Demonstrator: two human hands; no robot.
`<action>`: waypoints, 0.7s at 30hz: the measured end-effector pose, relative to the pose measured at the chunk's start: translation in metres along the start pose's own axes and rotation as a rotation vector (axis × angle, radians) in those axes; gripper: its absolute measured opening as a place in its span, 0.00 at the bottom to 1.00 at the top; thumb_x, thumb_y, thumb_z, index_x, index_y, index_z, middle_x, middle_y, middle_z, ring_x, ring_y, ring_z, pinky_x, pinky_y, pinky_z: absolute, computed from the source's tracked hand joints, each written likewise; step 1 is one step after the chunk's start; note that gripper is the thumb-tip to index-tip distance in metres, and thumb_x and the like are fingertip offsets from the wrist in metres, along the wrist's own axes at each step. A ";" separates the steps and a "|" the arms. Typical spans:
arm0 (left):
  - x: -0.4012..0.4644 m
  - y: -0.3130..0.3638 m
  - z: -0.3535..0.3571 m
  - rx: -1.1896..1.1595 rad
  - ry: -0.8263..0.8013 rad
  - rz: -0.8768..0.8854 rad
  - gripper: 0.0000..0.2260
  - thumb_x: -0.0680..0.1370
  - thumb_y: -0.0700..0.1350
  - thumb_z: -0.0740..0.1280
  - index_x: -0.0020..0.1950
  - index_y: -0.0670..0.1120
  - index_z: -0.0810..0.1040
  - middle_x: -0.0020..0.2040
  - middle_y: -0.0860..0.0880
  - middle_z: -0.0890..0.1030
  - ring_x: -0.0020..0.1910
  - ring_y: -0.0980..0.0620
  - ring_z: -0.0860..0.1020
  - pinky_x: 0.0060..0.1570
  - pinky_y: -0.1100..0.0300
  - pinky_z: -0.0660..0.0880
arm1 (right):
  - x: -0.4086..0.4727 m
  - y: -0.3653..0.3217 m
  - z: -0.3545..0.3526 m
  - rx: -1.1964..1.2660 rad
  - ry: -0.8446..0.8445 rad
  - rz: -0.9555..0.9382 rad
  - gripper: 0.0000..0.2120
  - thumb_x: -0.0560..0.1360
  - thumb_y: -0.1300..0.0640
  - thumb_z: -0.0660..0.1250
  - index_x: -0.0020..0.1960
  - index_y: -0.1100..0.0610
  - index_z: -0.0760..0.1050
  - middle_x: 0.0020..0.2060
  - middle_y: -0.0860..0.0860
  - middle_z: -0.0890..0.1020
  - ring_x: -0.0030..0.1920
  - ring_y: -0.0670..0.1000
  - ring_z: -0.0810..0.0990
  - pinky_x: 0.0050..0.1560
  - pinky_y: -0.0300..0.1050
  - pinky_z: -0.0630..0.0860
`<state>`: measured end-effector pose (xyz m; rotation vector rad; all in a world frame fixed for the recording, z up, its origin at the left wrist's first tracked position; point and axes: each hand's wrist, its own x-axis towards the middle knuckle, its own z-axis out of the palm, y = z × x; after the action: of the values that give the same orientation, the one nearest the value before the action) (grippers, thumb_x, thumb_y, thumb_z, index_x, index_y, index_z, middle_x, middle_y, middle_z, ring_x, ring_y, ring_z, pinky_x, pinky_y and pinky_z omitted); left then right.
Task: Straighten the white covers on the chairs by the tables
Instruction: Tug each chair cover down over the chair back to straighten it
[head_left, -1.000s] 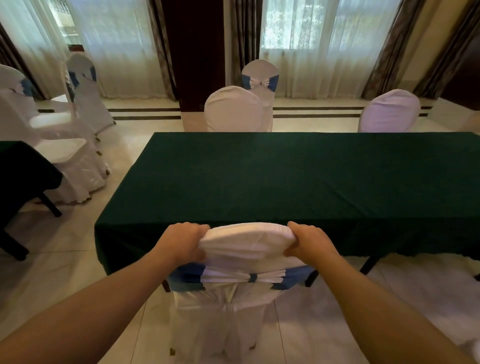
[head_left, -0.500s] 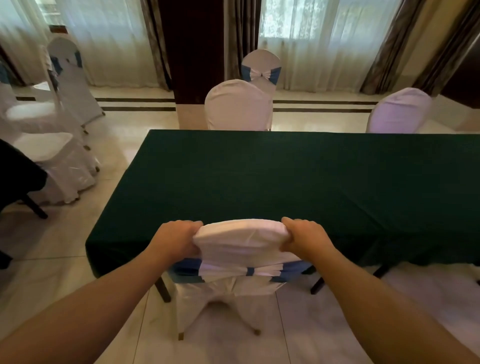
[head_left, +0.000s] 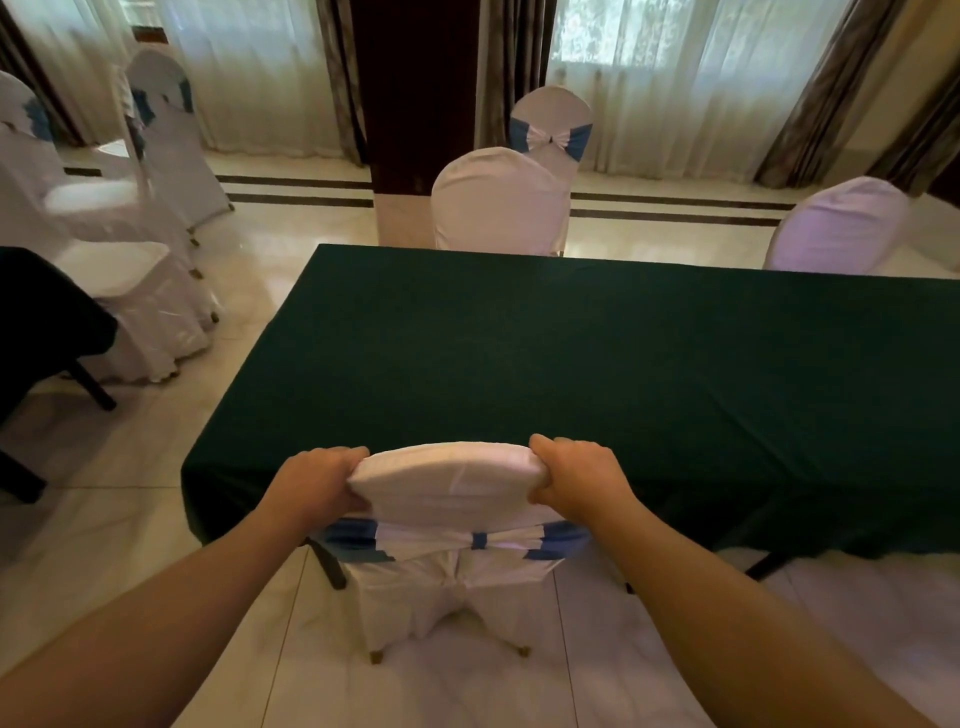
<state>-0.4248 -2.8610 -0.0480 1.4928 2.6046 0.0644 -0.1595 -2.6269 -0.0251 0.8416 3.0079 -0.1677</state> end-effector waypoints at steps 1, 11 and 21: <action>-0.001 -0.004 0.002 -0.006 -0.004 -0.008 0.18 0.64 0.66 0.73 0.44 0.61 0.70 0.34 0.62 0.74 0.33 0.64 0.72 0.32 0.64 0.68 | 0.001 -0.004 0.001 0.001 0.006 -0.003 0.21 0.69 0.42 0.75 0.53 0.42 0.66 0.41 0.43 0.74 0.40 0.47 0.74 0.38 0.44 0.70; -0.003 -0.005 0.000 -0.066 0.011 -0.028 0.18 0.66 0.60 0.78 0.45 0.60 0.70 0.38 0.59 0.76 0.37 0.60 0.75 0.38 0.59 0.74 | 0.005 -0.019 0.001 -0.033 -0.002 0.078 0.22 0.68 0.44 0.75 0.52 0.43 0.64 0.42 0.45 0.76 0.40 0.49 0.76 0.38 0.47 0.75; -0.015 0.019 -0.033 -0.271 -0.032 -0.028 0.49 0.53 0.73 0.75 0.71 0.63 0.62 0.63 0.58 0.75 0.60 0.53 0.75 0.57 0.49 0.76 | -0.010 -0.023 0.008 0.113 -0.009 0.126 0.38 0.64 0.42 0.79 0.66 0.42 0.62 0.59 0.48 0.75 0.59 0.54 0.73 0.55 0.53 0.75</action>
<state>-0.4056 -2.8627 -0.0119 1.3510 2.4710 0.3716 -0.1625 -2.6522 -0.0303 1.0325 2.9486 -0.3412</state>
